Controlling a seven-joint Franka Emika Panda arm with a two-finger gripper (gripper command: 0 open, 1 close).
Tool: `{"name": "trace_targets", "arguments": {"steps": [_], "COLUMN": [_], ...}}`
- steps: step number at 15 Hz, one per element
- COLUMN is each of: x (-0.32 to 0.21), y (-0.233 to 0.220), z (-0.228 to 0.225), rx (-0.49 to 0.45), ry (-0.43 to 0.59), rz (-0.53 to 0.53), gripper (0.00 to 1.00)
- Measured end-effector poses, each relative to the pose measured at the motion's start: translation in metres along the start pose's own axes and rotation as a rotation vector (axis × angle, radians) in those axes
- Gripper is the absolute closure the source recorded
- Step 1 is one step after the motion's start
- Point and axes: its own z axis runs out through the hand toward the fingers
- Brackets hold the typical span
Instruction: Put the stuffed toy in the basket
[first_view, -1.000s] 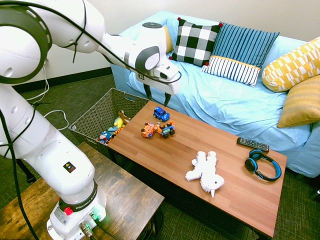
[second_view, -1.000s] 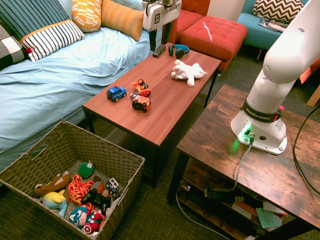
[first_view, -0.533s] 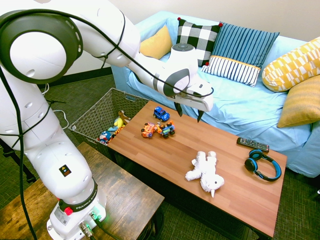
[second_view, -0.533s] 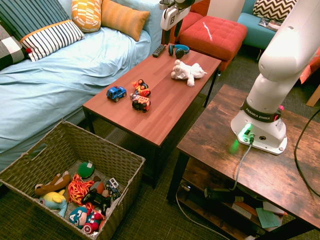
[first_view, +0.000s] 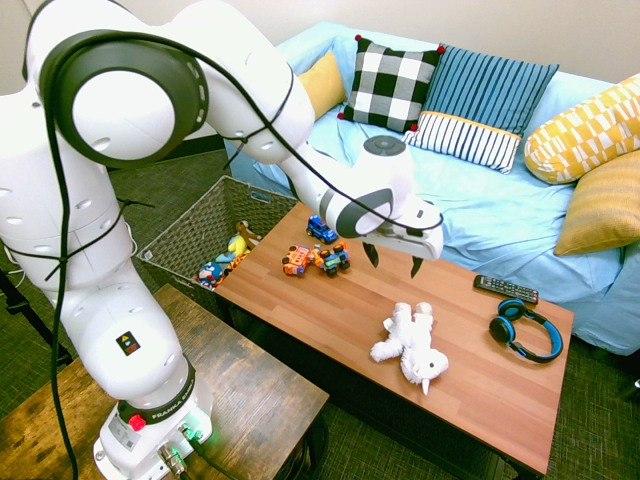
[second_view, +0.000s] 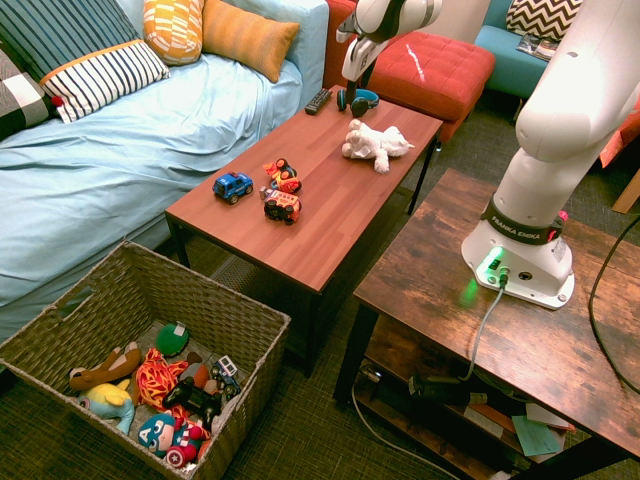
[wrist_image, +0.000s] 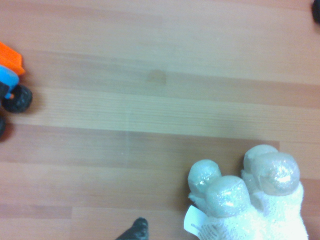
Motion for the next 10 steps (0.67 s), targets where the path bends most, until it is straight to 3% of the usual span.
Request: {"name": "trace_targets", "arguments": {"steps": [10], "x": [0.006], "y": [0.023], "z": [0.107], "rx": [-0.021], "ry": [-0.054], "rz": [0.013], "gripper": [0.0]}}
